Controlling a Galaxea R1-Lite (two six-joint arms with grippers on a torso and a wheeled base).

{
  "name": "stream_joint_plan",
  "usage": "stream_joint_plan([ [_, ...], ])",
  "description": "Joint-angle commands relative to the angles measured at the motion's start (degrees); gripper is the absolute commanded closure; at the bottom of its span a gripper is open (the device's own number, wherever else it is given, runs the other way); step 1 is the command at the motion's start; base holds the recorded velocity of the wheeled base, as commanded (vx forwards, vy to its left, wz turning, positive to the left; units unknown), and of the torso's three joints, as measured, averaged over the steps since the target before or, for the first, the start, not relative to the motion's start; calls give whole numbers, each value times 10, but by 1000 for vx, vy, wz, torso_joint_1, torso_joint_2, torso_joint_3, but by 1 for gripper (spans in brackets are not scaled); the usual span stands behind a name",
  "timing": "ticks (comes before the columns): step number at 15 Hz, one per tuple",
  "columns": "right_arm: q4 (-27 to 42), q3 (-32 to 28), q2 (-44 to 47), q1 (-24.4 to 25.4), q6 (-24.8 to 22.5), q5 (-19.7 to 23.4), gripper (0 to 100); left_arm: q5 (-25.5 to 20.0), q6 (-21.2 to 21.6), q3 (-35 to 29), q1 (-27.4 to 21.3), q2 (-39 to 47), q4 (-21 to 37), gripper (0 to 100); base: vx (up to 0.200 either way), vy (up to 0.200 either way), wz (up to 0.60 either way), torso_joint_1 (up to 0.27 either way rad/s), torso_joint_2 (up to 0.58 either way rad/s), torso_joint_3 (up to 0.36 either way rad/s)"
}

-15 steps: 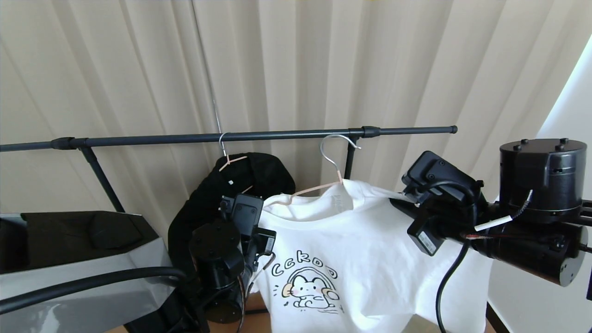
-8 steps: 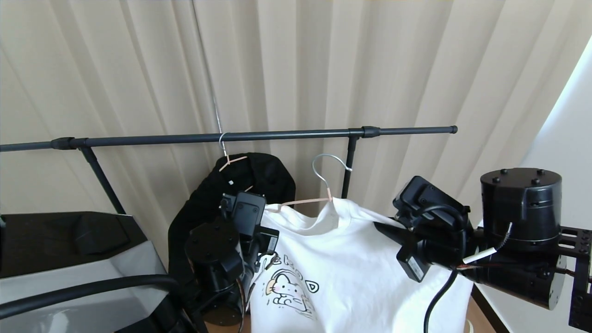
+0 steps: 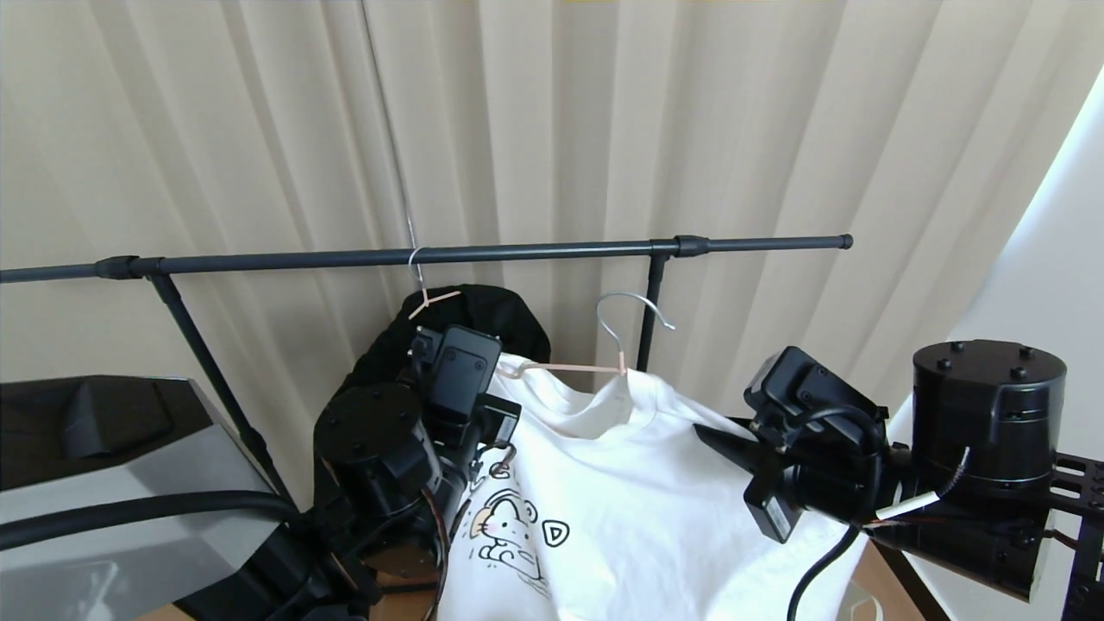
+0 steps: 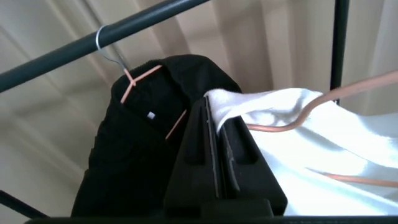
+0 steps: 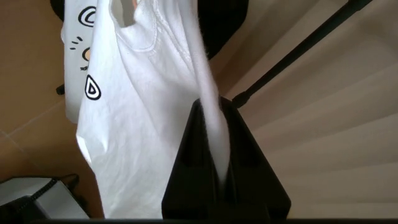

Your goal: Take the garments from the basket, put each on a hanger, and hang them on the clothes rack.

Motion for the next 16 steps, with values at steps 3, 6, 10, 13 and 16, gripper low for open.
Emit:
stream_joint_plan([
  [3,-57,14,23,-9,-1,6,100,-21,-23,7,12,-6,4,100,0,0,0,0,0,0],
  [6,-62,15,27,-9,-1,15,100,-49,-23,5,12,-22,11,100,0,0,0,0,0,0],
  [10,-64,13,29,-29,1,34,100,-138,-31,10,13,-80,84,100,0,0,0,0,0,0],
  [13,-65,23,27,-40,13,53,100,-199,-58,-1,13,-129,178,100,0,0,0,0,0,0],
  [16,-66,22,27,-44,15,55,100,-233,-75,-9,11,-161,243,100,0,0,0,0,0,0],
])
